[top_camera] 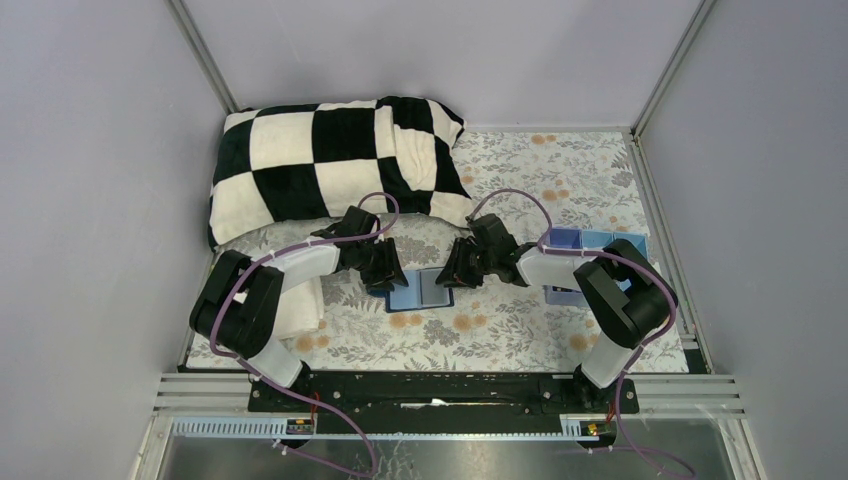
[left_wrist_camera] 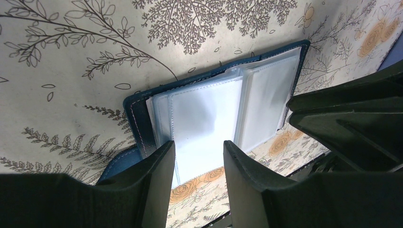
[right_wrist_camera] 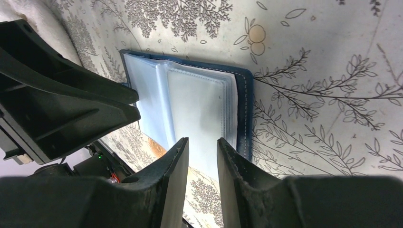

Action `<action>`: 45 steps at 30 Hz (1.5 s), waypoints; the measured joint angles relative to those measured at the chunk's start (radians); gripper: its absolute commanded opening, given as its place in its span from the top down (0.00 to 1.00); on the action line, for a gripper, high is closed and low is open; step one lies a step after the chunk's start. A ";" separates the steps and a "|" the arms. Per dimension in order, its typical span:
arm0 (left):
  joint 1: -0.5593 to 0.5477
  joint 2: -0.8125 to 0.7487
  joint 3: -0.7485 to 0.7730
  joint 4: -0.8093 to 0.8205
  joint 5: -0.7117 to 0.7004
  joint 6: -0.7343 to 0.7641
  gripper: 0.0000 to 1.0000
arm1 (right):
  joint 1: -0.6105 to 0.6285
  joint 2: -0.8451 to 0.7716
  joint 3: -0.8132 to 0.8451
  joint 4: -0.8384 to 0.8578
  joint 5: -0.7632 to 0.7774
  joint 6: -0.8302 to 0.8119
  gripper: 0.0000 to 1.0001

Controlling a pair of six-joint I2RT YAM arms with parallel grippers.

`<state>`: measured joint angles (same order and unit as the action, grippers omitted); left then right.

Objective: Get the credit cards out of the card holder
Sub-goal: Remove the credit card from the card holder.

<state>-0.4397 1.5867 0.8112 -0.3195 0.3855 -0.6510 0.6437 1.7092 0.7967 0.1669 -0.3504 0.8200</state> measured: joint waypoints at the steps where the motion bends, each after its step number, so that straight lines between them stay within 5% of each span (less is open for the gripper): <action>1: 0.000 0.000 0.000 0.000 0.000 0.000 0.53 | 0.000 0.000 0.000 0.005 -0.004 0.000 0.65; 45: 0.000 0.001 0.001 -0.001 0.000 0.001 0.53 | 0.012 -0.012 -0.038 0.054 0.029 0.014 0.65</action>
<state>-0.4397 1.5875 0.8120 -0.3202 0.3855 -0.6502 0.6556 1.6970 0.7586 0.2207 -0.3218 0.8345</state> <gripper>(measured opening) 0.469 0.353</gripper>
